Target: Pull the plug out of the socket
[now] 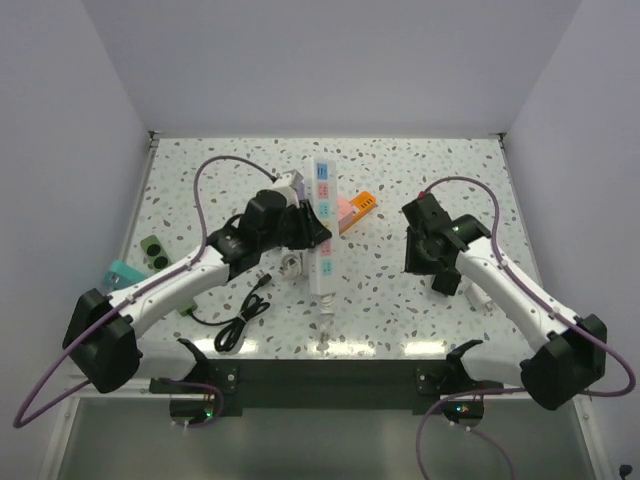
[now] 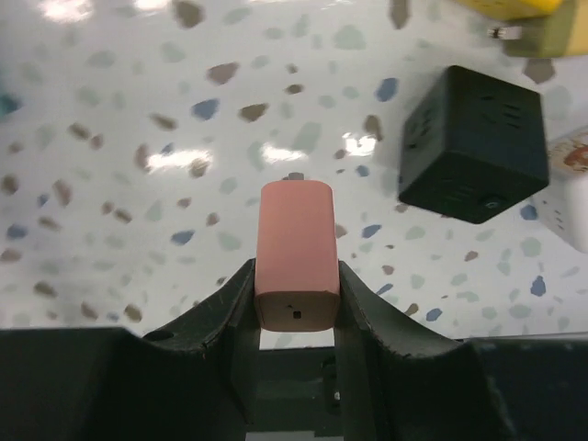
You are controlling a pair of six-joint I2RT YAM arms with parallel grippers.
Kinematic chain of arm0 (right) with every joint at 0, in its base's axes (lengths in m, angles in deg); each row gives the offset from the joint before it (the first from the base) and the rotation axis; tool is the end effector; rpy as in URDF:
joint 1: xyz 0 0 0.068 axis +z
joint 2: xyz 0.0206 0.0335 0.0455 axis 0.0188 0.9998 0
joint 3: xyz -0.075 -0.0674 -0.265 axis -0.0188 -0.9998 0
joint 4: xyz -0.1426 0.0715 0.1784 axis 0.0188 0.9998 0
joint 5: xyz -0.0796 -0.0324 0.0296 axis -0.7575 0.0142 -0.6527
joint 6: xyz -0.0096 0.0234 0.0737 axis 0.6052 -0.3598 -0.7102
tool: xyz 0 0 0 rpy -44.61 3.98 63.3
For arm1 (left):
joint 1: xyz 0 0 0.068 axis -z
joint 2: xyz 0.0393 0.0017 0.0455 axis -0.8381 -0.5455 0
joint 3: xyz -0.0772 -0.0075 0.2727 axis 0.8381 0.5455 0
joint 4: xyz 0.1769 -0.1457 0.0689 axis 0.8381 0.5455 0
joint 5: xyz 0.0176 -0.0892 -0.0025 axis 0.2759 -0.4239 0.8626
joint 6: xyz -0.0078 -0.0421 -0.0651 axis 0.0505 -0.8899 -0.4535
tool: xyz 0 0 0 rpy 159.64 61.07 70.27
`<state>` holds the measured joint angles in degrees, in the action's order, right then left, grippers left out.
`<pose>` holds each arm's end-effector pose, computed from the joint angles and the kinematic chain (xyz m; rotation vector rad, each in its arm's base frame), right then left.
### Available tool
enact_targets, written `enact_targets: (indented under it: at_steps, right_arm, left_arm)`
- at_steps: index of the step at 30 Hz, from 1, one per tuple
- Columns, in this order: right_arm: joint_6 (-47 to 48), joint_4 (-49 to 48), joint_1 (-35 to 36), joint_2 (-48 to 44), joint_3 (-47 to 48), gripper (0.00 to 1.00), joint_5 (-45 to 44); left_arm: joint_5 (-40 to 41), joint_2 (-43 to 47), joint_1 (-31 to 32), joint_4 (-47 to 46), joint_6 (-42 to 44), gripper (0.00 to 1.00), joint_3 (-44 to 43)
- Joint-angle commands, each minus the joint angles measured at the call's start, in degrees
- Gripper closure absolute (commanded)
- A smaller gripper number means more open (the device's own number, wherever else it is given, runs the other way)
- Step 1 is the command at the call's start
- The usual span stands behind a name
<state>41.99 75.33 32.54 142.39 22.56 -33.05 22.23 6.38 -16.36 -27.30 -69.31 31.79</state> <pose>0.1808 0.0935 0.2792 0.0712 2.6472 0.0642 0.2282 -0.2018 0.2820 -0.0165 2.2167 -0.9445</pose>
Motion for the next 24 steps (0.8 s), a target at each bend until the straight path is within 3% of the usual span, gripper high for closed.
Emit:
enact_targets:
  at_steps: [1, 5, 7, 11, 13, 16, 22, 24]
  right_arm:
    - [-3.14, -1.41, -7.89, 4.20, -2.40, 1.00, -4.92]
    - [-3.32, -6.35, -10.89, 13.24, -1.62, 1.00, -4.21]
    - [-3.50, -7.85, -12.03, 16.15, -0.92, 1.00, -4.73]
    - [-3.76, -9.17, -16.07, 21.78, -0.21, 1.00, -3.42]
    - [-3.50, -10.13, -17.31, 24.24, -0.12, 1.00, -2.98]
    - [-3.32, -11.01, -19.85, 27.41, 0.49, 1.00, -3.07]
    - [-3.75, -9.70, -23.99, 33.22, 3.91, 1.00, -4.47]
    - [-3.85, -9.52, -25.39, 33.14, 4.36, 0.85, -4.56]
  left_arm:
    - [-0.14, 6.61, -5.14, 4.34, 3.59, 1.00, -9.97]
    - [1.70, 7.32, -14.45, 21.28, 8.87, 1.00, -17.87]
    - [0.75, 7.67, -22.18, 27.01, 11.33, 1.00, -19.29]
    - [0.04, 5.14, -38.77, 36.61, 16.77, 1.00, -23.59]
    - [-2.15, 3.46, -43.19, 38.55, 20.99, 1.00, -24.22]
    - [5.46, -0.58, -46.20, 40.58, 24.08, 1.00, -25.10]
    - [11.35, -10.68, -47.08, 37.94, 27.94, 1.00, -24.75]
    - [13.73, -15.87, -47.43, 38.82, 29.52, 1.00, -25.27]
